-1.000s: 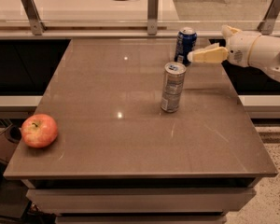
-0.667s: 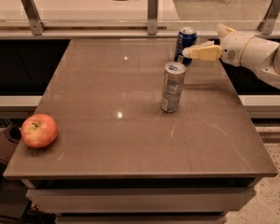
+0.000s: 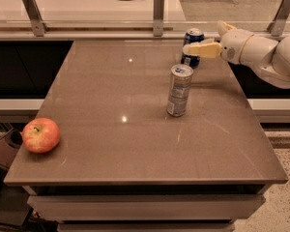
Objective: Move pepsi can near apple
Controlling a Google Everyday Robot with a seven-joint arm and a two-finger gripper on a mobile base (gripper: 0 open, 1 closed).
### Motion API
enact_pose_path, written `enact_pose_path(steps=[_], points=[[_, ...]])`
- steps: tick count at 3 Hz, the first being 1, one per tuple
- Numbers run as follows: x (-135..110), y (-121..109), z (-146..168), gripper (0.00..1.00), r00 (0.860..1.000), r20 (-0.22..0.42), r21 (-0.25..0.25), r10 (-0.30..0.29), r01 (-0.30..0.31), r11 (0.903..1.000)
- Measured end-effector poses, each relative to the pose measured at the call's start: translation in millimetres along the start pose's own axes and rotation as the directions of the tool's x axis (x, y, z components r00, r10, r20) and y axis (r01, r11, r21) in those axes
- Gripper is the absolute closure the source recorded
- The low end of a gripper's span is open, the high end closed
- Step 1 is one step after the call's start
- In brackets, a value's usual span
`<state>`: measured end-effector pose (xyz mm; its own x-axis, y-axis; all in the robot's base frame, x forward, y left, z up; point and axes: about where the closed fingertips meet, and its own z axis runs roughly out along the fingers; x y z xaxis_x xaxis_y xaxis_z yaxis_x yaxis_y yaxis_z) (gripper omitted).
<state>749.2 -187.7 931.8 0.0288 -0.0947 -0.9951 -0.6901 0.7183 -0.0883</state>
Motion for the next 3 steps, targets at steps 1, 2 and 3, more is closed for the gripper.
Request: enact_pose_path(steps=[1, 2, 3], points=[[9, -5, 13, 0.0, 1.0, -0.029, -0.01, -0.001, 0.0, 0.9999], [17, -8, 24, 0.05, 0.999, -0.038, -0.025, 0.011, -0.012, 0.9996], [27, -9, 34, 0.22, 0.999, -0.027, -0.039, 0.032, -0.033, 0.9987]])
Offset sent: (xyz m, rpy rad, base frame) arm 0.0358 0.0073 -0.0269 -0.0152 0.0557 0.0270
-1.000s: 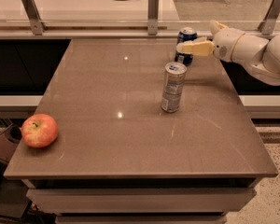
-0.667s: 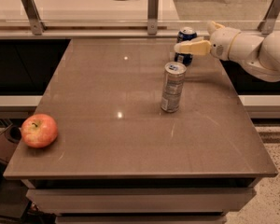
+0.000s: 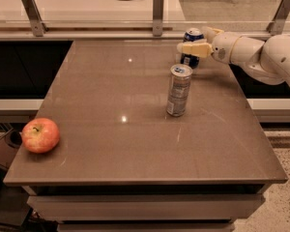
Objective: Move pepsi can near apple
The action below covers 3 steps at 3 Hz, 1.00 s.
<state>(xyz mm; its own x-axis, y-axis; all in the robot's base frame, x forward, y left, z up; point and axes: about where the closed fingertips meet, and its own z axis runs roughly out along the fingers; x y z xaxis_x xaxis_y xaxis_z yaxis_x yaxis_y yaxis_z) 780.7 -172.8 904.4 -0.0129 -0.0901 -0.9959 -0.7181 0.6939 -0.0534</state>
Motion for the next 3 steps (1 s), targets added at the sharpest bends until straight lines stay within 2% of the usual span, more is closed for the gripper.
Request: enact_pose_path(steps=[3], points=[[-0.5, 6.0, 7.3, 0.92, 1.0, 0.0, -0.013, 0.0, 0.0, 0.9999]])
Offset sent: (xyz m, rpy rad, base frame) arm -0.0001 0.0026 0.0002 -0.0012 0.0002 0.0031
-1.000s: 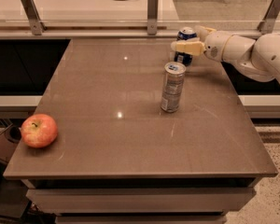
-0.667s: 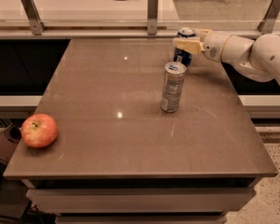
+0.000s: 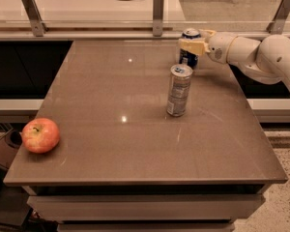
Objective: Move pepsi can near apple
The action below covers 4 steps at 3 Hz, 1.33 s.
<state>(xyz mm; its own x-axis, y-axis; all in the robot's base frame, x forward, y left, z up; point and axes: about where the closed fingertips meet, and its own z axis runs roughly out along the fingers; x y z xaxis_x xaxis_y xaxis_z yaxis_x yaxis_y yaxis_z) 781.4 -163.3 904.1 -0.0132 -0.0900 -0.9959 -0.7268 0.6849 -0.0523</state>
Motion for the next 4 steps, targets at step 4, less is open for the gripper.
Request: enact_pose_path(steps=[4], points=[[-51, 15, -22, 1.0, 0.999, 0.045, -0.013, -0.002, 0.003, 0.9999]])
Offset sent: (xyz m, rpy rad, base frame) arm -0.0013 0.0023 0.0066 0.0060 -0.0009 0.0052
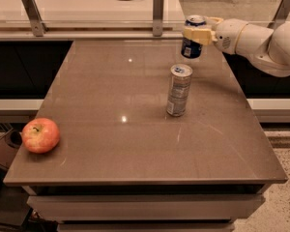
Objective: Move pepsi can near apple
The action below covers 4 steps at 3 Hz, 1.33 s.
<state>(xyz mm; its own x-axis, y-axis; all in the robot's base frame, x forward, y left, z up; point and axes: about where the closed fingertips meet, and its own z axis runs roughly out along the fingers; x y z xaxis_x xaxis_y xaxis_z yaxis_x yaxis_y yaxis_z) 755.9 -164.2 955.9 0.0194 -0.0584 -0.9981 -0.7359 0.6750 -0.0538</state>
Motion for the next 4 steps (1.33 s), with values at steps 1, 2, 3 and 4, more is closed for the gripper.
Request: enact_pose_path(steps=[1, 2, 3, 4], points=[[-22, 13, -10, 1.0, 1.0, 0.025, -0.012, 0.005, -0.005, 0.9999], [-42, 31, -15, 1.0, 1.0, 0.017, -0.017, 0.001, -0.001, 0.9999], [-62, 55, -14, 1.0, 1.0, -0.009, -0.024, -0.01, 0.009, 0.9997], [-81, 84, -7, 1.0, 0.999, -0.025, -0.035, -0.026, 0.025, 0.9991]])
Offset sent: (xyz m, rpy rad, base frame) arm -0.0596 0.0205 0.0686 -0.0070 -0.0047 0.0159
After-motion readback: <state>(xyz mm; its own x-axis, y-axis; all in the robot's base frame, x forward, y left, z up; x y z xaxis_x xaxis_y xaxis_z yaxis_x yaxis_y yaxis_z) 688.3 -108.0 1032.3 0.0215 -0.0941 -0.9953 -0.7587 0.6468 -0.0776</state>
